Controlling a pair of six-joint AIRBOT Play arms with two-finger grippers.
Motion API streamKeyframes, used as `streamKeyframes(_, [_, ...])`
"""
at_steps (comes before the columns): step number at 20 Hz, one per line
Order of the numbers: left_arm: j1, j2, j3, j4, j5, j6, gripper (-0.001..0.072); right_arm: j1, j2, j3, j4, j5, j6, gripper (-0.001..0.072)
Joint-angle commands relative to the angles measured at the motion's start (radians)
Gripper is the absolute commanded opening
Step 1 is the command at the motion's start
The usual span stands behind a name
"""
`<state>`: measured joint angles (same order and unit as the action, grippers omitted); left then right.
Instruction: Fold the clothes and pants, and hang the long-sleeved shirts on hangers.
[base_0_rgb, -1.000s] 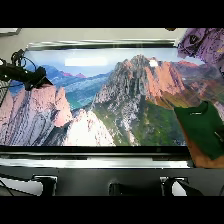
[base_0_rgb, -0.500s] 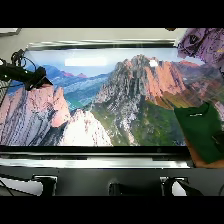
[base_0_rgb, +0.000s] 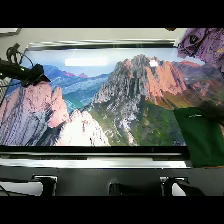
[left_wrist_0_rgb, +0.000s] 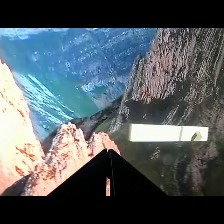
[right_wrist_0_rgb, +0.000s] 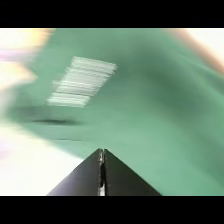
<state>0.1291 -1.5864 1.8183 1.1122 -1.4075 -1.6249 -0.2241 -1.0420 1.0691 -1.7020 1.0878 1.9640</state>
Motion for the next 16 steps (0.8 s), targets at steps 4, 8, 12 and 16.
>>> streamKeyframes(4, [-0.177,0.200,-0.151,0.269,0.165,0.115,0.0015,0.425,-0.004,0.024,0.171,-0.199,-0.203,0.0036])
streamKeyframes(8, [-0.229,0.277,-0.248,0.296,0.211,0.103,0.0015,0.525,-0.004,0.024,0.172,-0.175,-0.203,0.0037])
streamKeyframes(12, [-0.235,0.283,-0.248,0.329,0.206,0.107,0.0020,0.528,-0.003,0.024,0.172,-0.159,-0.203,0.0036])
streamKeyframes(16, [-0.237,0.269,-0.248,0.329,0.208,0.107,0.0020,0.528,-0.003,0.024,0.172,-0.159,-0.203,0.0036])
